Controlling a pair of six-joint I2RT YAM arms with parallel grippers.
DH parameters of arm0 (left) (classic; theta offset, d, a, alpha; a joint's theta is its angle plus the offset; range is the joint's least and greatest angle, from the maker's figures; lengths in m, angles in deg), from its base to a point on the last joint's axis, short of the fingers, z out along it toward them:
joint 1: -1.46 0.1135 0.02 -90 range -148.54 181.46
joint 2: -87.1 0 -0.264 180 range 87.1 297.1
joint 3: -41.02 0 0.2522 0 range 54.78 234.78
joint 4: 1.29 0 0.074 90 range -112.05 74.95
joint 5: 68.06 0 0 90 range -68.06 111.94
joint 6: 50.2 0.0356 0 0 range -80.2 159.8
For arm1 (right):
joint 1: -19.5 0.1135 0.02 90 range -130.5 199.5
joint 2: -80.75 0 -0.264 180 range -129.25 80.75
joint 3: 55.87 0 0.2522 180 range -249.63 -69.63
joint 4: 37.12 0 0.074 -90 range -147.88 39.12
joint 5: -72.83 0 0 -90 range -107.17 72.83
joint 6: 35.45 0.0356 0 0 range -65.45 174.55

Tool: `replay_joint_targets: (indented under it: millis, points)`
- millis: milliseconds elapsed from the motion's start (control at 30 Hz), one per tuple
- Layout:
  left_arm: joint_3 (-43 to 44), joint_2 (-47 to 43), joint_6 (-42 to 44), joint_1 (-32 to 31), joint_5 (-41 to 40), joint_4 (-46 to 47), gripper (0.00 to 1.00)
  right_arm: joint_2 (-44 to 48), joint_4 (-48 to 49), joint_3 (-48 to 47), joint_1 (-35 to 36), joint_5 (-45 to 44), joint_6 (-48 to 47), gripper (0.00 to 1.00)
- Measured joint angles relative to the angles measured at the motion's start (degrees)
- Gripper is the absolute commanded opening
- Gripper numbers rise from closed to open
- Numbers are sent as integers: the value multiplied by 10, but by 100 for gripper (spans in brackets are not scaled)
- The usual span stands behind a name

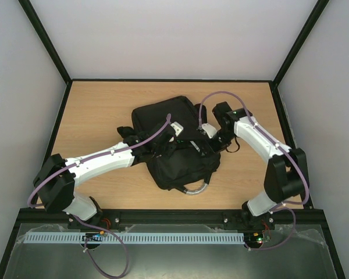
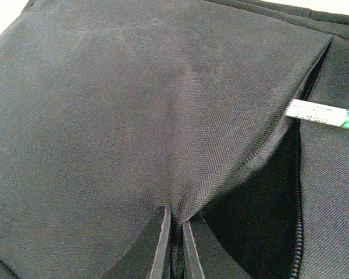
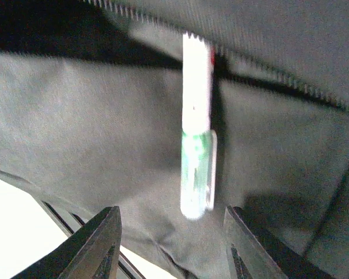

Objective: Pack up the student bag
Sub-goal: Place the stationery in the student bag.

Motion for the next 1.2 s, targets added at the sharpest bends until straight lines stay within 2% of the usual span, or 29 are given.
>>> replay_joint_targets:
  millis: [100, 200, 267, 500, 867, 1200]
  points:
    - [0, 0, 0, 0, 0, 0, 4, 41, 6, 36, 0, -24, -5, 45]
    - [0, 0, 0, 0, 0, 0, 4, 65, 16, 78, 0, -39, -14, 34]
    - [0, 0, 0, 0, 1, 0, 4, 77, 21, 99, 0, -40, -23, 30]
    - [0, 0, 0, 0, 1, 0, 4, 144, 66, 136, 0, -46, -41, 23]
    - [0, 0, 0, 0, 1, 0, 4, 109, 110, 146, 3, -50, -46, 20]
    - [0, 0, 0, 0, 2, 0, 4, 52, 139, 122, 14, -40, -39, 11]
